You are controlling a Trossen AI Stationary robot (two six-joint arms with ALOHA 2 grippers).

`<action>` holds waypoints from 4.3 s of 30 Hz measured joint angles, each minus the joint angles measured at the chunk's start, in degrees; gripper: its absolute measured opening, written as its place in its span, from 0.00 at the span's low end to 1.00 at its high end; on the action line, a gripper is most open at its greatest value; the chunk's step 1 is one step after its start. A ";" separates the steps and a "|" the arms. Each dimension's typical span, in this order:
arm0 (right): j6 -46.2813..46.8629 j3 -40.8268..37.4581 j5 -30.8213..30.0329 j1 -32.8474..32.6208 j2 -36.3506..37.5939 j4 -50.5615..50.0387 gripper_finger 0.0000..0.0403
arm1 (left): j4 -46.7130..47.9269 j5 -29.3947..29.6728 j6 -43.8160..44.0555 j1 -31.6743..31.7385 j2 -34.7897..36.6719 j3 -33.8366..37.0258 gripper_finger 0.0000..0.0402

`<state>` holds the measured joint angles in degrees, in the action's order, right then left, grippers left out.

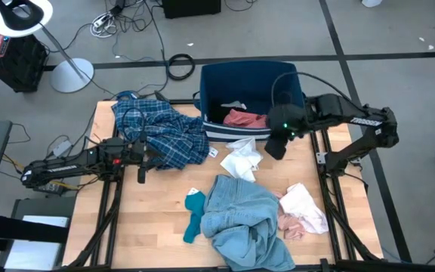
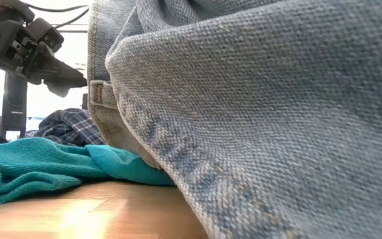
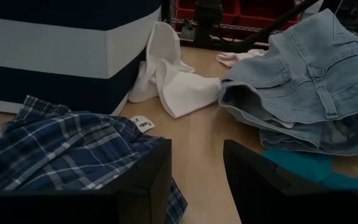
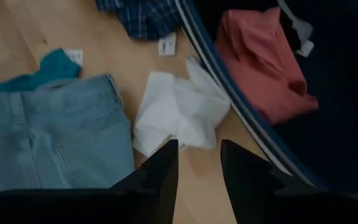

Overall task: Sort clothes
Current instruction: Put the white underwear into the blue laundry bin

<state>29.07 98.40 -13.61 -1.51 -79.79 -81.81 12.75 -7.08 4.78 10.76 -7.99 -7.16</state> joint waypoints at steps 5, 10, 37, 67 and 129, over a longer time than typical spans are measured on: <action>2.45 -1.22 -3.68 -4.06 -0.02 -0.57 0.30 | -1.32 0.01 0.03 0.00 0.00 0.00 0.38; 5.28 -3.87 -4.83 -6.77 0.00 -0.65 0.29 | -1.52 0.01 5.06 -0.31 0.01 -0.07 0.38; 8.83 -32.36 -7.67 -8.34 -0.07 27.71 0.30 | 2.95 17.98 4.43 -15.67 0.01 -0.04 0.38; 7.56 -70.11 -11.48 -3.85 -0.26 85.80 0.53 | 2.21 18.04 2.96 -15.67 0.02 0.00 0.38; -37.97 -15.67 -20.34 0.19 -2.47 66.33 0.03 | 2.14 18.09 1.24 -15.67 0.00 0.00 0.38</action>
<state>-8.90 82.72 -33.95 -1.32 -82.26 -15.49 14.90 11.00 6.02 -4.91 -7.99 -7.16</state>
